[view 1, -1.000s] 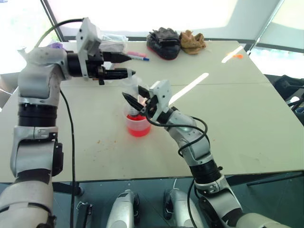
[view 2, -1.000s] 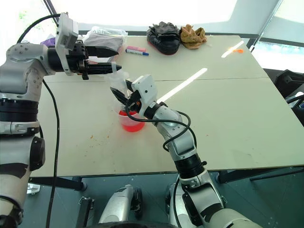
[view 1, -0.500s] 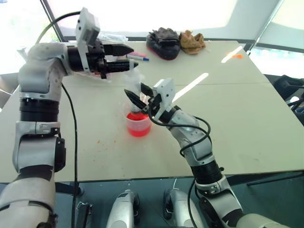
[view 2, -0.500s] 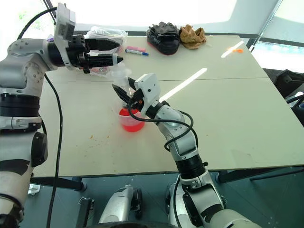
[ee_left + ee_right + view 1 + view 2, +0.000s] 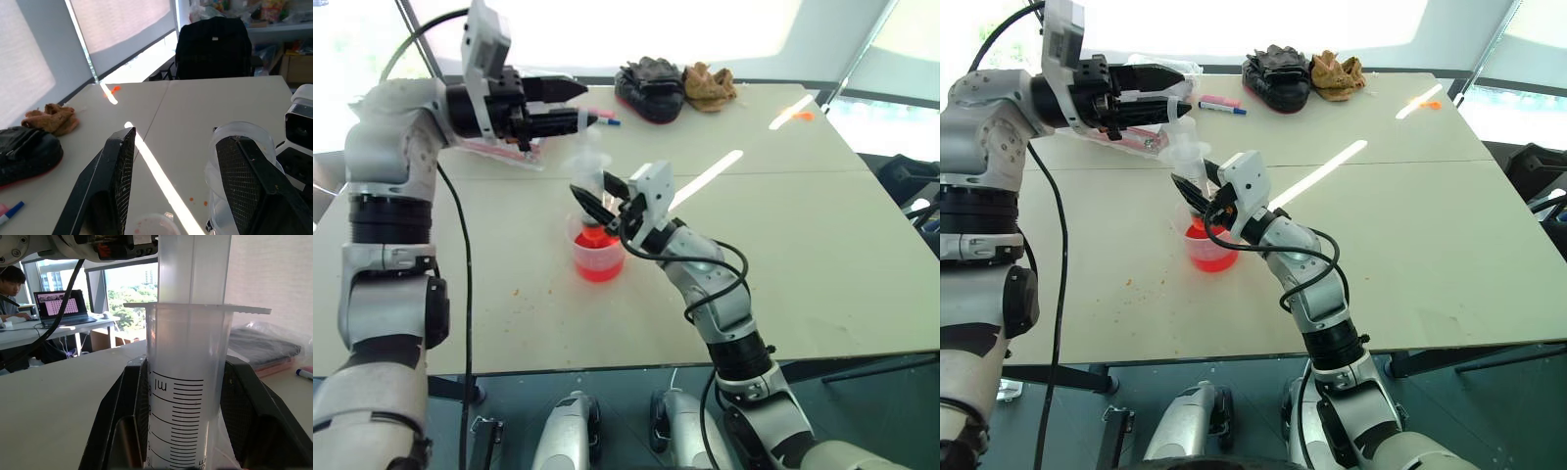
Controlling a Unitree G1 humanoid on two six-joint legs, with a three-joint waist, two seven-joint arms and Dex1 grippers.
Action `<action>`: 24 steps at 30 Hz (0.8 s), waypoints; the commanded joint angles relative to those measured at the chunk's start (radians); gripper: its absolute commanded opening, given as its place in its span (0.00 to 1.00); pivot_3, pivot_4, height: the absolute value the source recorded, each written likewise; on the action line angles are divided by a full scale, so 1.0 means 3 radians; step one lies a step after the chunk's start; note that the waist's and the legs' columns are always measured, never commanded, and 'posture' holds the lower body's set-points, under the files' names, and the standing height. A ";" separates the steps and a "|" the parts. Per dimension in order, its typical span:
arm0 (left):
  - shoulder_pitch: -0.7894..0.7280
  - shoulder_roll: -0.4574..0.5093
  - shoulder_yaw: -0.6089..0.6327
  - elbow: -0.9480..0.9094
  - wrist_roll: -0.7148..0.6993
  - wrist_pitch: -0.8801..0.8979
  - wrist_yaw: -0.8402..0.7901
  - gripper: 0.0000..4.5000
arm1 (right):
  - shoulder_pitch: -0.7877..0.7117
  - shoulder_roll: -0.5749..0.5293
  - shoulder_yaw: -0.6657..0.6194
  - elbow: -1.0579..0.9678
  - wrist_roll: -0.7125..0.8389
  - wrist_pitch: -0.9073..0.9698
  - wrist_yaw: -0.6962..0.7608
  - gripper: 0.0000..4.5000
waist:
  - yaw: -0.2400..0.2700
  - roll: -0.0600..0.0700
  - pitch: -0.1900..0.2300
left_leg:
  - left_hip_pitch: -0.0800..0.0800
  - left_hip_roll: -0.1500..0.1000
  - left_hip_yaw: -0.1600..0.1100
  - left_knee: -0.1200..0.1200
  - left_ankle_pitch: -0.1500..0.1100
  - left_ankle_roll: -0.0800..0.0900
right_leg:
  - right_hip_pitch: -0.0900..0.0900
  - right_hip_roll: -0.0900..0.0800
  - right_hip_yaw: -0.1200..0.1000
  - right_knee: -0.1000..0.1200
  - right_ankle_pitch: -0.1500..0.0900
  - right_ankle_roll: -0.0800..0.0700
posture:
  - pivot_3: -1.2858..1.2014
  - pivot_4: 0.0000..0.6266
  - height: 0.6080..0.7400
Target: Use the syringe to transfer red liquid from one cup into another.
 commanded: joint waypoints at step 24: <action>0.1375 0.0872 0.0854 -0.1428 -0.0662 0.1006 0.0652 0.57 | -0.0505 -0.0178 -0.0417 -0.1083 0.0784 0.1415 -0.0290 0.33 | 0.0009 0.0000 0.0000 | 0.0002 0.0005 -0.0004 0.0001 0.0001 -0.0003 | -0.0006 -0.0004 0.0004 0.0020 -0.0002 -0.0001 | 0.52 0.24 1.00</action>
